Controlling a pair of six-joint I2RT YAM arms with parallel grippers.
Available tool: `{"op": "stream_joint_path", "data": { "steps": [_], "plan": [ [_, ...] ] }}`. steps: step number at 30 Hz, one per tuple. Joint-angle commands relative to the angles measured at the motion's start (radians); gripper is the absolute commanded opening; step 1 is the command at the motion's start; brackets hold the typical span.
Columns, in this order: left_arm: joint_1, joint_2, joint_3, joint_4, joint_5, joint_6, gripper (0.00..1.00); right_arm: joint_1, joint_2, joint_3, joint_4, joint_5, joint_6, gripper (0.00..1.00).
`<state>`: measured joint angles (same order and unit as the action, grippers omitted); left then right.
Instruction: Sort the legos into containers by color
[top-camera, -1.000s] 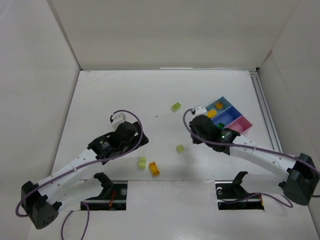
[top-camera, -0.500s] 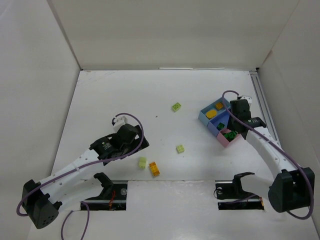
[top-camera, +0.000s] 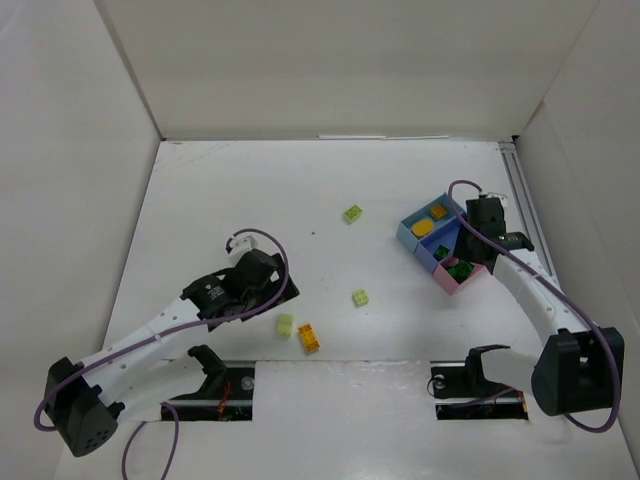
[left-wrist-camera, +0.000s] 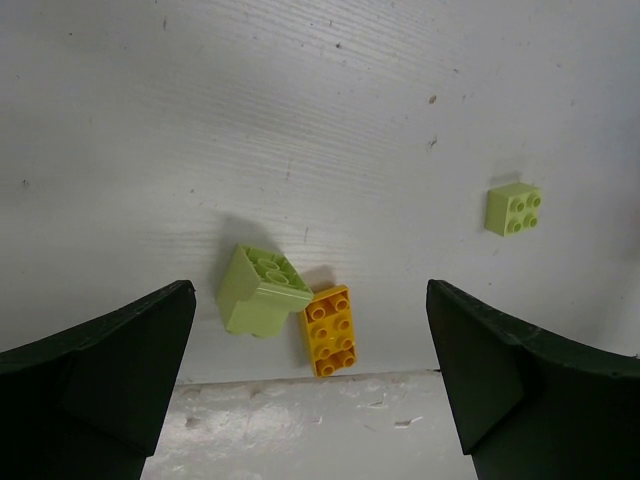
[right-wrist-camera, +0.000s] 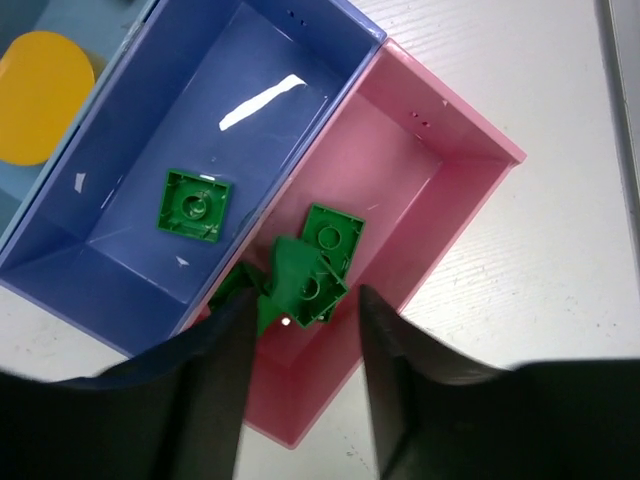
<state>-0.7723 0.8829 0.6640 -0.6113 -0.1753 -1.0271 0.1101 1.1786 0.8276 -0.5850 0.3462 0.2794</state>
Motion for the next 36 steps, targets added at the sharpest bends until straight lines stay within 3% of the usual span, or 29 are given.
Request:
{"op": "stream_joint_path", "data": {
  "steps": [1, 5, 17, 27, 36],
  "plan": [
    [-0.015, -0.012, -0.018, -0.011, 0.017, -0.005, 1.00, -0.007, -0.026, 0.013, 0.001, -0.003, -0.002, 0.54],
    [-0.033, 0.007, -0.038, -0.024, 0.017, -0.027, 1.00, -0.007, -0.046, 0.013, 0.001, -0.003, 0.007, 0.60],
    [-0.042, 0.047, -0.115, 0.038, 0.050, -0.027, 0.98, 0.034, -0.126, -0.005, 0.046, -0.088, -0.036, 0.64],
    [-0.042, 0.189, -0.106, 0.087, 0.030, 0.021, 0.86, 0.065, -0.126, -0.015, 0.047, -0.079, -0.036, 0.66],
    [-0.071, 0.246, -0.075, 0.085, 0.019, 0.032, 0.62, 0.065, -0.117, -0.015, 0.047, -0.061, -0.036, 0.66]
  ]
}}
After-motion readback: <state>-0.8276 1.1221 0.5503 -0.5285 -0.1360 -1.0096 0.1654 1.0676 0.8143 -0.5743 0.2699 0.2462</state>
